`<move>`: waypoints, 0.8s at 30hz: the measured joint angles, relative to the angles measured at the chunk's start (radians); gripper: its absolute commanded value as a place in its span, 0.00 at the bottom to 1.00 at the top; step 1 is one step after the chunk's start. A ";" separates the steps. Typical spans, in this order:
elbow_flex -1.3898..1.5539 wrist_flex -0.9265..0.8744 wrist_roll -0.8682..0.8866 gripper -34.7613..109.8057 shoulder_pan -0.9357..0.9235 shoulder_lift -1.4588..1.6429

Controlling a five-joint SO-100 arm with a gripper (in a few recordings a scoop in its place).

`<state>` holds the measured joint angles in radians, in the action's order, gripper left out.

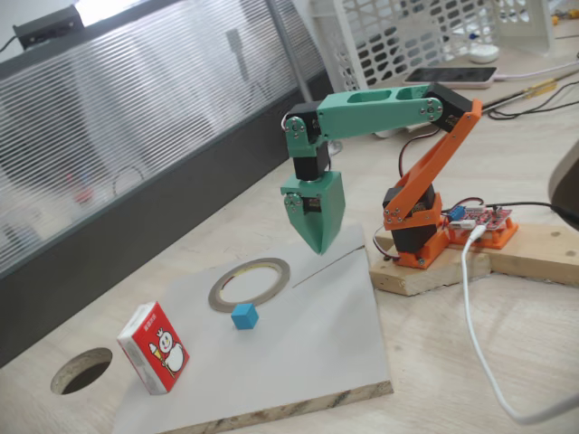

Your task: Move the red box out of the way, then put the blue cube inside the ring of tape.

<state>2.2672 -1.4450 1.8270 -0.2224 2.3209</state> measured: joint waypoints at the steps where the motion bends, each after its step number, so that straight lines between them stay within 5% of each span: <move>1: 0.000 0.003 0.000 0.24 0.014 0.000; 24: -0.522 0.112 0.000 0.24 0.451 -0.655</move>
<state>1.7457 -1.3330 1.8270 0.2286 1.6659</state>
